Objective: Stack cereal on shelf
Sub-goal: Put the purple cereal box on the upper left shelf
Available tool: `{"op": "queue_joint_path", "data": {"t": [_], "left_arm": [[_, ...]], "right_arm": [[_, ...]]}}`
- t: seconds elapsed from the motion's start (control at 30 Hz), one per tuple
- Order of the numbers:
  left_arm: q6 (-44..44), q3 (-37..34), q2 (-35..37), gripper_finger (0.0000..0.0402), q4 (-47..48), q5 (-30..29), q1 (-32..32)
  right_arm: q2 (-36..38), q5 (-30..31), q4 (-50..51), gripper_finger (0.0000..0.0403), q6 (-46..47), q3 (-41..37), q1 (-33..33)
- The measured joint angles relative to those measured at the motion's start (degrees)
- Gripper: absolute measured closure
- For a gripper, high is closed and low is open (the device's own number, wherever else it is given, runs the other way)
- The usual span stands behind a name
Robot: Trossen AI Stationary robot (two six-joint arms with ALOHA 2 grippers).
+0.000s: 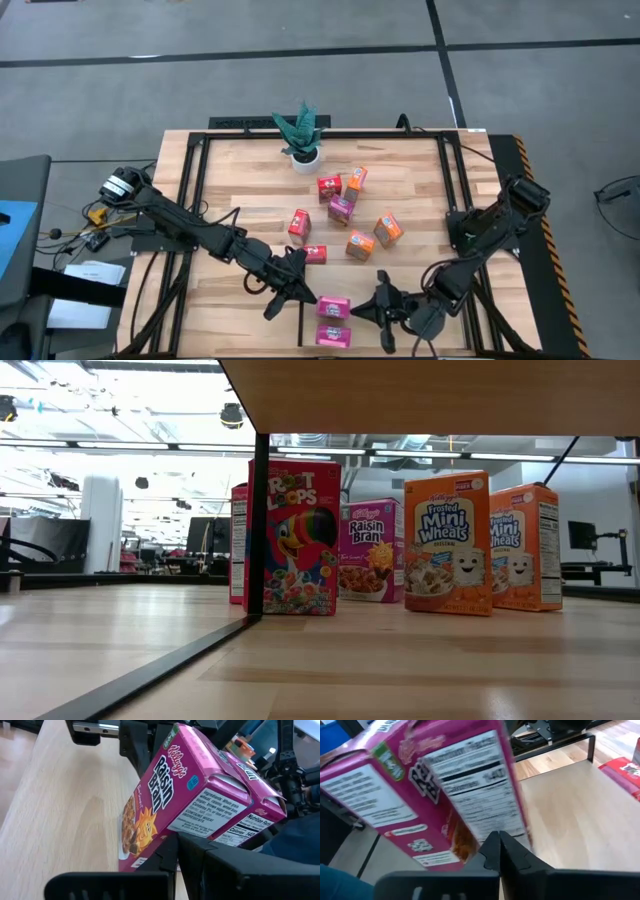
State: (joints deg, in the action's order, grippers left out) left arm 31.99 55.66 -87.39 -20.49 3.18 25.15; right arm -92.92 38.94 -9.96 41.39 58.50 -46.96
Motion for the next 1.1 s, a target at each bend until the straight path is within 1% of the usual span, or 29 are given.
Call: {"op": "queue_joint_path", "data": {"t": [0.23,0.4,0.53,0.7,0.83,1.0,1.1], "left_arm": [[0.35,0.00,0.00,0.0401,-0.01,0.09,0.00],[0.70,0.00,0.00,0.0401,0.00,1.11,0.00],[0.60,0.00,0.01,0.0401,0.00,1.07,0.00],[0.61,0.00,0.02,0.0401,0.00,1.06,0.00],[0.68,0.00,0.02,0.0401,0.03,1.03,0.00],[0.72,0.02,0.04,0.0401,0.13,1.01,0.00],[0.76,0.02,0.04,0.0401,0.13,0.82,0.00]], "right_arm": [[0.02,0.43,-0.16,0.0369,1.25,0.00,0.02],[0.08,0.48,-3.84,0.0381,1.76,0.04,-2.37],[0.05,2.93,-3.94,0.0396,3.61,0.04,-5.05],[-0.27,3.04,-6.80,0.0385,4.26,0.04,-5.73],[-2.32,2.91,-7.94,0.0381,3.40,1.42,-5.60],[-7.53,1.66,-8.05,0.0392,3.16,6.26,-6.89],[-9.70,1.82,-7.31,0.0391,3.24,9.31,-7.75]]}}
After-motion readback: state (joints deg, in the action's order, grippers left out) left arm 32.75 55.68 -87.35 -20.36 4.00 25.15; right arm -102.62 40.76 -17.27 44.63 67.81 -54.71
